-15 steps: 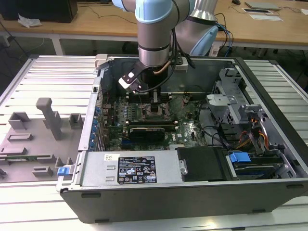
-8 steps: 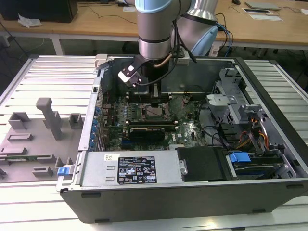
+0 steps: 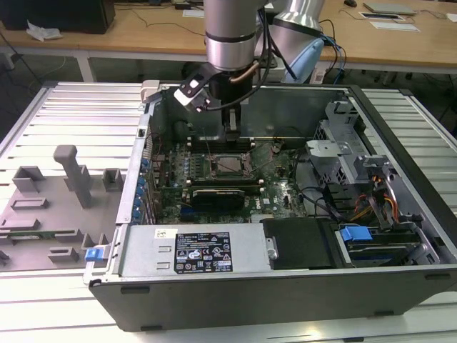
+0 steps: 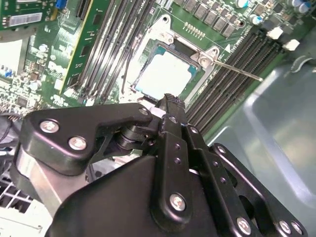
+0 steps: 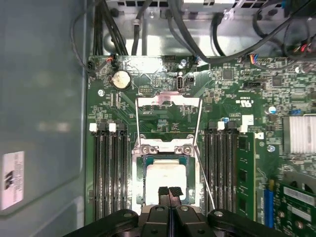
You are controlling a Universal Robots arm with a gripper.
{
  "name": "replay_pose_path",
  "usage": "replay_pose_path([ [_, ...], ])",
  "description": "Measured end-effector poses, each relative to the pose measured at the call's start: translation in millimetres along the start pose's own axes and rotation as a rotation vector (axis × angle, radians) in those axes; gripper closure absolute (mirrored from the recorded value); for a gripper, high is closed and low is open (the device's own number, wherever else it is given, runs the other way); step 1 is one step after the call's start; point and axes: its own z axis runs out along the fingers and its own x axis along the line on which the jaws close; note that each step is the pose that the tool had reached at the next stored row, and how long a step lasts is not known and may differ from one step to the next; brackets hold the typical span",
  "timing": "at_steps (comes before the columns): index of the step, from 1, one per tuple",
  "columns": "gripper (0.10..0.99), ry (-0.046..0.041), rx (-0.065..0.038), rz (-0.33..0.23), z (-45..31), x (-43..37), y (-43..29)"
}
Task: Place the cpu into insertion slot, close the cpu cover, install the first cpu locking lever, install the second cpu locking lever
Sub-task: 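Place the cpu into insertion slot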
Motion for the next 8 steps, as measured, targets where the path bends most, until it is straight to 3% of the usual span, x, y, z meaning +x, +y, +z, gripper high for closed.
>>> replay_pose_path([
  [2, 0.98, 0.0001, 0.0, 0.0, -3.9, 0.0, 0.3],
  [8, 0.98, 0.0001, 0.0, 0.0, -4.3, 0.0, 0.3],
])
